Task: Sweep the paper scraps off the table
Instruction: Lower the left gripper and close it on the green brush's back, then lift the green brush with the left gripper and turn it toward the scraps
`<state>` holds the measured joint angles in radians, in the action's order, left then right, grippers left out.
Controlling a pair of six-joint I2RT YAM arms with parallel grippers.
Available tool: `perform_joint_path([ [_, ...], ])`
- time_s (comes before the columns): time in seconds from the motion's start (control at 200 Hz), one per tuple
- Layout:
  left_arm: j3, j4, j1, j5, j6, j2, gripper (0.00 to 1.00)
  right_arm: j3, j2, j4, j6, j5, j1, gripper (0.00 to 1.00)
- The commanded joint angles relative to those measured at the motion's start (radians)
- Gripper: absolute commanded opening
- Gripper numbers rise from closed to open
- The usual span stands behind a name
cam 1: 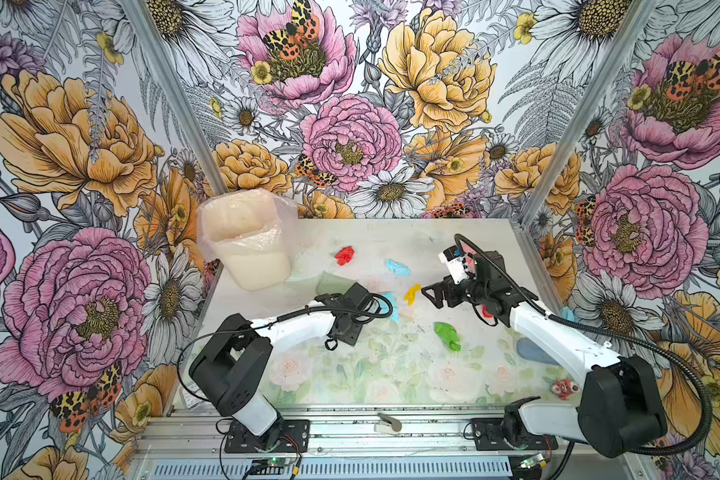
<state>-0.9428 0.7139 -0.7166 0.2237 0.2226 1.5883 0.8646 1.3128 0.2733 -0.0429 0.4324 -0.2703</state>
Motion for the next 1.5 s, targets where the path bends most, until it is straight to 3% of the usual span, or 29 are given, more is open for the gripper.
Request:
perform_joint_path([
  [0.0, -0.017, 0.021, 0.008, 0.022, -0.03, 0.005, 0.59, -0.008, 0.011, -0.008, 0.008, -0.011, -0.01, 0.97],
  [1.091, -0.085, 0.018, 0.037, -0.007, -0.106, 0.146, 0.58, -0.019, 0.013, -0.008, 0.016, -0.013, -0.014, 0.97],
  [1.496, -0.105, 0.013, 0.049, -0.117, -0.139, 0.178, 0.59, -0.032, 0.0, -0.008, 0.019, -0.025, -0.016, 0.97],
])
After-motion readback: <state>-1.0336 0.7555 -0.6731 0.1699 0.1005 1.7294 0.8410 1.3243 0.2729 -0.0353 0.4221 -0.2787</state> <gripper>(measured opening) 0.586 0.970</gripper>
